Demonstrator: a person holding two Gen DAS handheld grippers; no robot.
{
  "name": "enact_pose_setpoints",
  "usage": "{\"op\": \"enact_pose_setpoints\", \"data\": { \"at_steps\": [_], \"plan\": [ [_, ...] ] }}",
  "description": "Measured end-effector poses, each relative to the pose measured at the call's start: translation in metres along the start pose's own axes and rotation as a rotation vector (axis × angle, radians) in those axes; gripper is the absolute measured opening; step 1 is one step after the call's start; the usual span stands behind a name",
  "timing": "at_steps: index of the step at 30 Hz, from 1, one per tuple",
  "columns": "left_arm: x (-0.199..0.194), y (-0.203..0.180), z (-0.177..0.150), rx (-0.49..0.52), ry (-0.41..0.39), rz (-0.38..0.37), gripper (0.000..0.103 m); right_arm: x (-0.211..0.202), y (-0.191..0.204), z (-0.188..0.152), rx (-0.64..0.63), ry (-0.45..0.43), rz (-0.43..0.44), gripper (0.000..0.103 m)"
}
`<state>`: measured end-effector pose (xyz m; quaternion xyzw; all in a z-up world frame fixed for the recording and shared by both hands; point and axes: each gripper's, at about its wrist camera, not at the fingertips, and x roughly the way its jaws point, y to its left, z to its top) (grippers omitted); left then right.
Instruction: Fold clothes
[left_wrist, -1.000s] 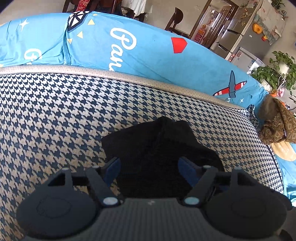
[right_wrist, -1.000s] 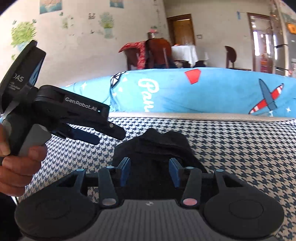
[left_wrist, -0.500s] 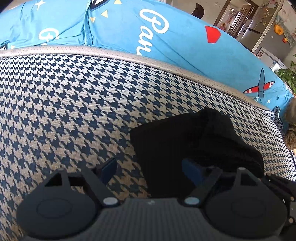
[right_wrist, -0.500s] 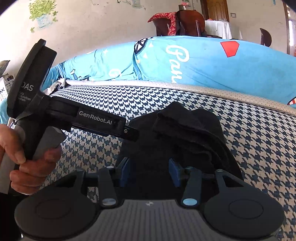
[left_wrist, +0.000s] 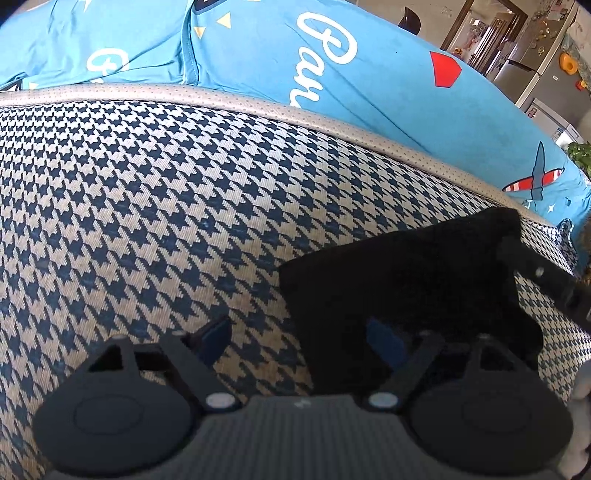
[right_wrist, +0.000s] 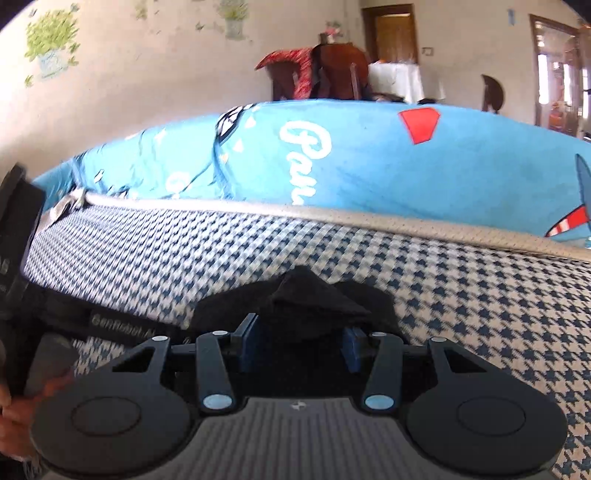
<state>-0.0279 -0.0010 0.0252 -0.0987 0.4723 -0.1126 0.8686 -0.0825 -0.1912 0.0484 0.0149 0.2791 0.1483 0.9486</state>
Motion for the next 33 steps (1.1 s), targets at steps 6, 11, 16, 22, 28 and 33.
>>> {"op": "enact_pose_setpoints", "data": {
  "at_steps": [6,11,16,22,28,33],
  "plan": [
    [0.003,0.003,0.0,-0.002,0.004,0.017,0.086,-0.009,-0.036,0.016,0.218,-0.08,-0.126,0.046],
    [0.006,0.004,0.0,0.005,0.003,0.049,0.087,-0.012,-0.026,0.014,0.176,-0.037,-0.065,0.047],
    [0.008,0.006,0.001,0.019,-0.009,0.079,0.089,-0.018,-0.003,0.004,0.074,0.023,0.055,0.047],
    [0.008,0.004,0.001,0.043,-0.019,0.098,0.089,-0.024,0.026,-0.017,-0.058,0.081,0.126,0.047],
    [0.004,0.005,-0.001,0.047,-0.011,0.088,0.089,-0.034,0.047,-0.036,-0.172,0.119,0.151,0.047],
    [0.011,-0.001,-0.004,0.088,-0.014,0.115,0.09,-0.036,0.06,-0.058,-0.256,0.177,0.176,0.047]
  ]
}}
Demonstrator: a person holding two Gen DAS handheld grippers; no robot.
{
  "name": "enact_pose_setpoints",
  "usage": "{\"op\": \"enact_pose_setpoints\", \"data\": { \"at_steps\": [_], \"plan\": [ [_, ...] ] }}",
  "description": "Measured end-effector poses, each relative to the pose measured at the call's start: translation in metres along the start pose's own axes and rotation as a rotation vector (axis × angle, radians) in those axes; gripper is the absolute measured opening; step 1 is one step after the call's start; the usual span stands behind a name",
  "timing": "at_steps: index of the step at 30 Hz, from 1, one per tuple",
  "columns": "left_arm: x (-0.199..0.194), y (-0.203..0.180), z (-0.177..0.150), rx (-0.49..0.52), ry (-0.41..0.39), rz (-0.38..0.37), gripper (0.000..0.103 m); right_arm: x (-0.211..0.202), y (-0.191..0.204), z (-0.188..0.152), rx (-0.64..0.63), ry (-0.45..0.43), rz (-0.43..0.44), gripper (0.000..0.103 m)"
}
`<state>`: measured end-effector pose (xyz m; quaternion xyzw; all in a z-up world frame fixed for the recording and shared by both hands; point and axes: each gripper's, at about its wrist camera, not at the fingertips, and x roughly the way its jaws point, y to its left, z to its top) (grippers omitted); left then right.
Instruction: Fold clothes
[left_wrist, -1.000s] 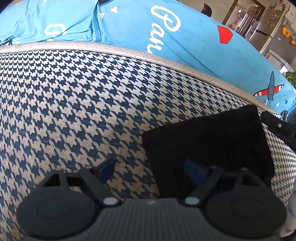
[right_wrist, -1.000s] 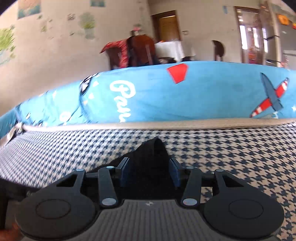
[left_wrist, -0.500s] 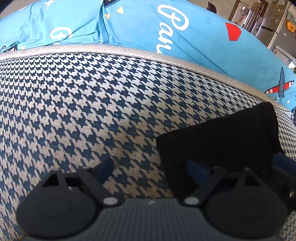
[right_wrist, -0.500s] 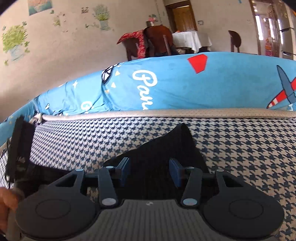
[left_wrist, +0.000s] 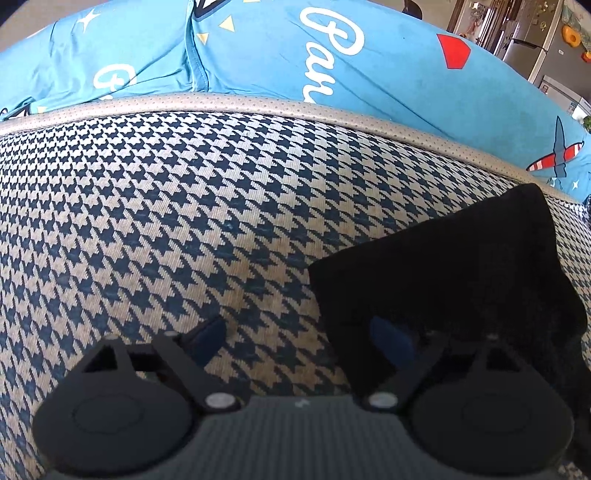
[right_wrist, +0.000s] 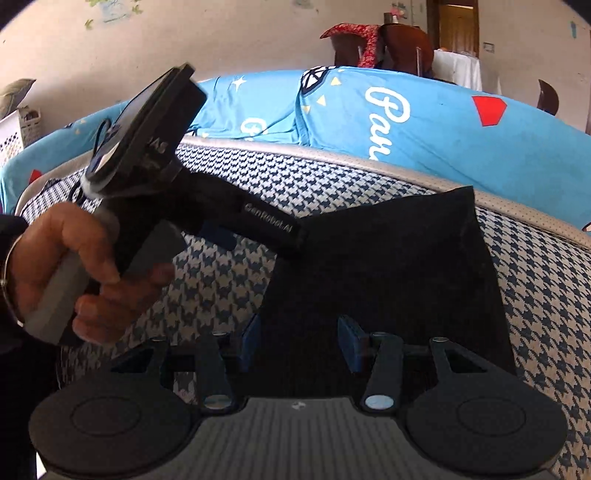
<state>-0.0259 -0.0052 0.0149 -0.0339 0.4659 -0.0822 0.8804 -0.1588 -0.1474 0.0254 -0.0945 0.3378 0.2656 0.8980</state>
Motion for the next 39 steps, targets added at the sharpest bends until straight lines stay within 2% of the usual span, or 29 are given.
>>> {"op": "enact_pose_setpoints", "data": {
  "at_steps": [5,14,22,28,34,39],
  "plan": [
    [0.008,-0.006,0.002,0.04,-0.025,0.048,0.096,0.01,0.013,-0.014,-0.105,0.098,-0.02,0.047],
    [0.019,-0.009,0.008,0.058,-0.041,0.081,0.102,0.002,0.012,-0.023,-0.158,0.14,0.016,0.047],
    [0.016,-0.001,0.013,0.002,-0.048,0.067,0.102,-0.007,0.009,-0.02,-0.183,0.164,0.053,0.047],
    [0.007,0.001,0.015,-0.033,-0.081,0.034,0.102,-0.018,-0.009,-0.008,-0.098,0.088,0.037,0.047],
    [0.003,-0.009,0.01,0.01,-0.09,0.016,0.102,-0.019,-0.031,0.007,0.012,-0.006,-0.047,0.047],
    [-0.001,-0.015,0.006,0.04,-0.094,0.005,0.102,-0.015,-0.049,0.016,0.078,-0.034,-0.093,0.047]
  ]
}}
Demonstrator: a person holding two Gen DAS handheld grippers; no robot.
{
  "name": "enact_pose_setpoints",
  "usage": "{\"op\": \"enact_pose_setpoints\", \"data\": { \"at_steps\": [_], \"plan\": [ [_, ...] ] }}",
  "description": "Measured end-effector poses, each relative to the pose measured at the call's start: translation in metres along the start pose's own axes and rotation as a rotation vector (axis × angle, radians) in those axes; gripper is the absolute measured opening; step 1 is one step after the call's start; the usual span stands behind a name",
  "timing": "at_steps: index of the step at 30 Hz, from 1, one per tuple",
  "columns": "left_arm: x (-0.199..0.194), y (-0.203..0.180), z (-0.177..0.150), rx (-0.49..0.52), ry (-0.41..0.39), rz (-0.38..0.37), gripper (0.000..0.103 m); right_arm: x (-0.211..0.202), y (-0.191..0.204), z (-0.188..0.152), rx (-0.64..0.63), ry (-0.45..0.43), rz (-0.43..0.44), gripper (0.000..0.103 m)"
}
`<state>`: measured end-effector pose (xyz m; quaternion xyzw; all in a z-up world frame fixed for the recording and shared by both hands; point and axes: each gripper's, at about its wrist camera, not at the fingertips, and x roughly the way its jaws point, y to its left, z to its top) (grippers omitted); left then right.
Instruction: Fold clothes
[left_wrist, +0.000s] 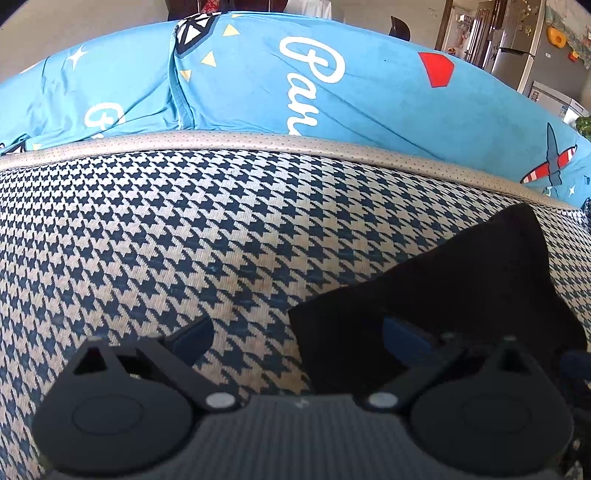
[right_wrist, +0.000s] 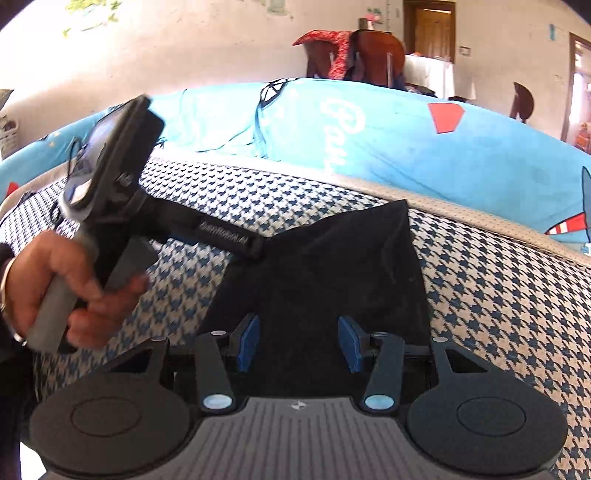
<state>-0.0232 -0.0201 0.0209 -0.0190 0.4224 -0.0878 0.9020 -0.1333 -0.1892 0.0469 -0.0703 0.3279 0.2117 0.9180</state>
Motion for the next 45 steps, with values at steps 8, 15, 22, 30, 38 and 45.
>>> {"op": "enact_pose_setpoints", "data": {
  "at_steps": [8,15,22,30,38,45],
  "plan": [
    [0.002,-0.005,-0.003,0.012,0.019,-0.019,0.102,0.013,-0.049,0.003,0.221,0.063,-0.211,0.048],
    [0.002,-0.005,-0.004,0.01,0.03,-0.017,0.103,0.008,-0.052,0.007,0.221,0.024,-0.287,0.054],
    [0.002,-0.002,-0.005,-0.003,0.04,-0.009,0.103,0.004,-0.047,0.013,0.224,-0.054,-0.266,0.055],
    [0.003,0.0,-0.006,-0.016,0.052,-0.002,0.103,0.013,-0.044,0.023,0.252,-0.101,-0.237,0.062],
    [0.002,0.002,-0.006,-0.03,0.056,0.0,0.103,0.028,-0.052,0.036,0.341,-0.117,-0.207,0.062],
    [0.003,0.005,-0.006,-0.049,0.07,0.007,0.103,0.051,-0.065,0.04,0.396,-0.085,-0.228,0.062]
  ]
}}
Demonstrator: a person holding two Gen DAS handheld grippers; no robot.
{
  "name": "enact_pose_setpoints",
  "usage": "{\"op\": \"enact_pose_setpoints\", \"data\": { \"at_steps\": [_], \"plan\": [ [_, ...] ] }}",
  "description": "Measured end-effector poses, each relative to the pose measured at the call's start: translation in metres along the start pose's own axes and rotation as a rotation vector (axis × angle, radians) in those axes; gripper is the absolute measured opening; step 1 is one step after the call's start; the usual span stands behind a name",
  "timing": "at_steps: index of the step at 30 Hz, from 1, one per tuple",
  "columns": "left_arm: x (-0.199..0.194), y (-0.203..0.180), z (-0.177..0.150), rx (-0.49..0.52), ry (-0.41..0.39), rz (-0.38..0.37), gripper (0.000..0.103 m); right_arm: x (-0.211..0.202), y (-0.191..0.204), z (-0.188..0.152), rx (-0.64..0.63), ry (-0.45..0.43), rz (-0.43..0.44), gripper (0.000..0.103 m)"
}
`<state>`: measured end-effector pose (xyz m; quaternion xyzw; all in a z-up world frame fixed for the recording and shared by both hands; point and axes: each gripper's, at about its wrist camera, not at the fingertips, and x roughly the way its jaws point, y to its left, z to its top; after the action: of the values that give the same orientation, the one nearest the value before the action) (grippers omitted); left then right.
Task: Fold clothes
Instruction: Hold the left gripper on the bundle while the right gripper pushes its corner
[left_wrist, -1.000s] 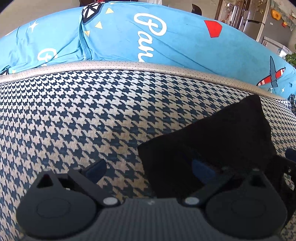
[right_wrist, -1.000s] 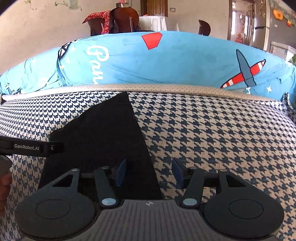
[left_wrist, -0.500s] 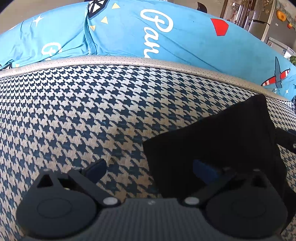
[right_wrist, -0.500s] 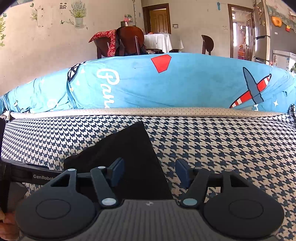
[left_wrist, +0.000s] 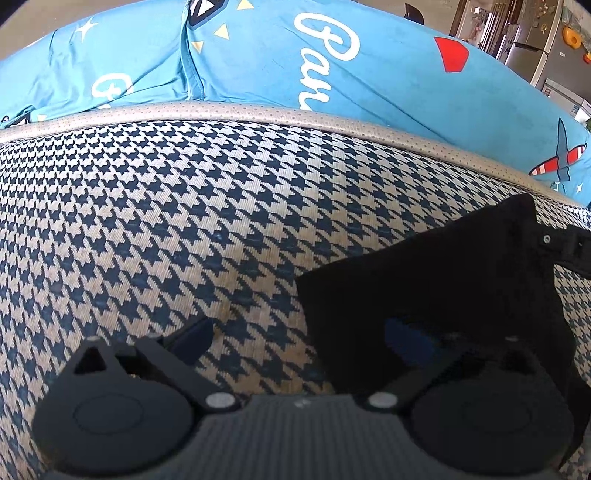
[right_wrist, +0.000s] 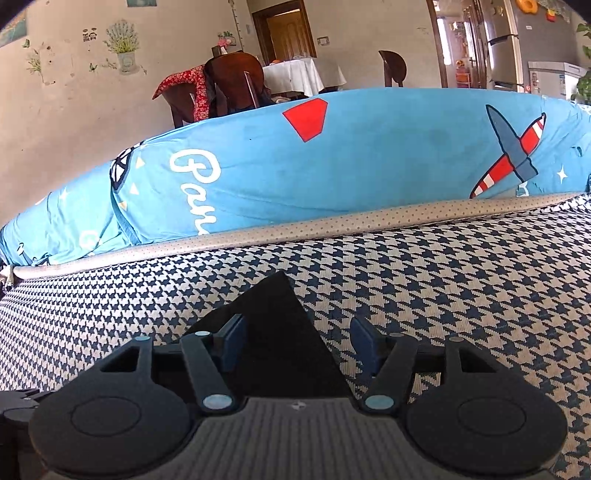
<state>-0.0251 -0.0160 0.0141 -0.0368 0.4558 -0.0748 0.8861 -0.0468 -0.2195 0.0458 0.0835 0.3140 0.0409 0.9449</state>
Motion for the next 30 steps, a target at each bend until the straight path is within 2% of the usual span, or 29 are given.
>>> {"op": "enact_pose_setpoints", "data": {
  "at_steps": [8,12,16,21,30],
  "plan": [
    [0.001,0.003,0.001,-0.02,0.011,0.001,0.103,0.031,-0.009,0.001,0.018,0.047,-0.049,0.064],
    [0.001,0.005,0.001,-0.023,0.013,0.003,0.103,0.048,-0.014,-0.002,0.037,0.092,-0.077,0.068],
    [0.003,0.005,0.0,-0.018,0.016,0.012,0.103,0.057,-0.019,-0.004,0.053,0.101,-0.083,0.074],
    [0.002,0.005,0.001,-0.019,0.014,0.016,0.103,0.06,-0.013,-0.006,0.014,0.096,-0.109,0.076],
    [0.001,0.007,0.002,-0.023,0.006,0.012,0.103,0.039,-0.025,0.003,0.09,0.061,-0.068,0.076]
  ]
}}
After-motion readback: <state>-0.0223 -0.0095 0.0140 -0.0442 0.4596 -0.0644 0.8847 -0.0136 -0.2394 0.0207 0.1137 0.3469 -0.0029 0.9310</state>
